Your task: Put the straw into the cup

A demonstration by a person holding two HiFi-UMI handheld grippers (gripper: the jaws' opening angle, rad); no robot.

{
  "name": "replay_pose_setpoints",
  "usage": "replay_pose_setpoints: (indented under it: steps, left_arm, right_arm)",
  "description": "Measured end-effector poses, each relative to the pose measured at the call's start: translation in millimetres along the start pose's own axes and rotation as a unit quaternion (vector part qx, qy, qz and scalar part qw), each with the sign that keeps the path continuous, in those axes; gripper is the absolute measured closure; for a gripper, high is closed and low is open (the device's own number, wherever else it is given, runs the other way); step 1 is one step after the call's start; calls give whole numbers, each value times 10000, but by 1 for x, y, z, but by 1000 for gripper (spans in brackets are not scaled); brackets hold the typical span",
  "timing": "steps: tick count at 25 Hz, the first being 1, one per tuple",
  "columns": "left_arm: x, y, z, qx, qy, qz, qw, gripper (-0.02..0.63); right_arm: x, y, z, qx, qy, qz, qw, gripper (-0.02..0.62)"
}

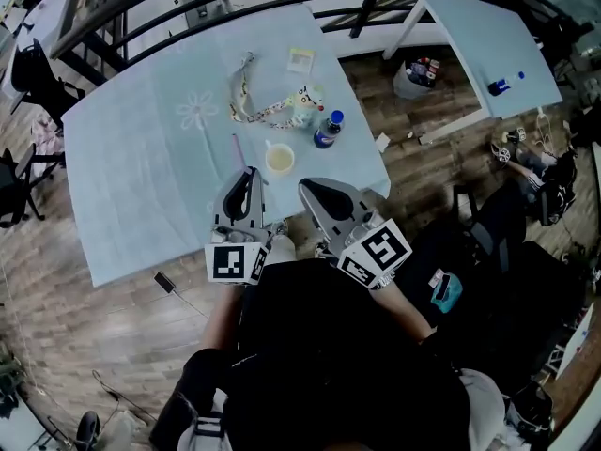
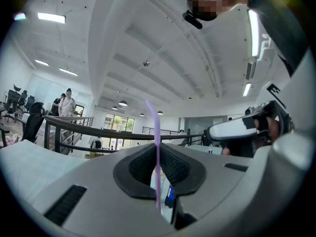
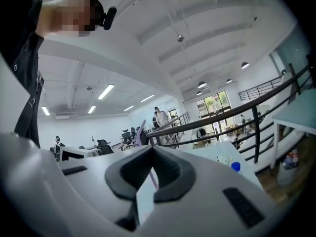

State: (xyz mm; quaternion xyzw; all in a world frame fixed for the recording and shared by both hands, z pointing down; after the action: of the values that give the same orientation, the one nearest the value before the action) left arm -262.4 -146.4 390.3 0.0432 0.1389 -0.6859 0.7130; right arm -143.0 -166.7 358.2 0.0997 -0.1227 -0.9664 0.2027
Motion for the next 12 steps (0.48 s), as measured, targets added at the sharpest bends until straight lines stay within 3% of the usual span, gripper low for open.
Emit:
replay_pose_setpoints:
  steps: [12]
  left_arm:
    - [53,-27,64,-427,-456,731,9954,577]
  right_arm:
    - [11,26,8,-167,97,1033,9945,586]
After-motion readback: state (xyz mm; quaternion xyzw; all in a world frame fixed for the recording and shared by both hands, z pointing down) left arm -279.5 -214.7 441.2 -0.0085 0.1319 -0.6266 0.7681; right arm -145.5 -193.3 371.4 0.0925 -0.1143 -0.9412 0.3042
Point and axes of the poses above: the fingertips, and each gripper's own axes: x forward along the fingers, y to its right, z out of its underside, the point moved 3 cm from there along -x, backward along the fingers, and after that the axes turned 14 degrees about y, right-handed, at the moved point
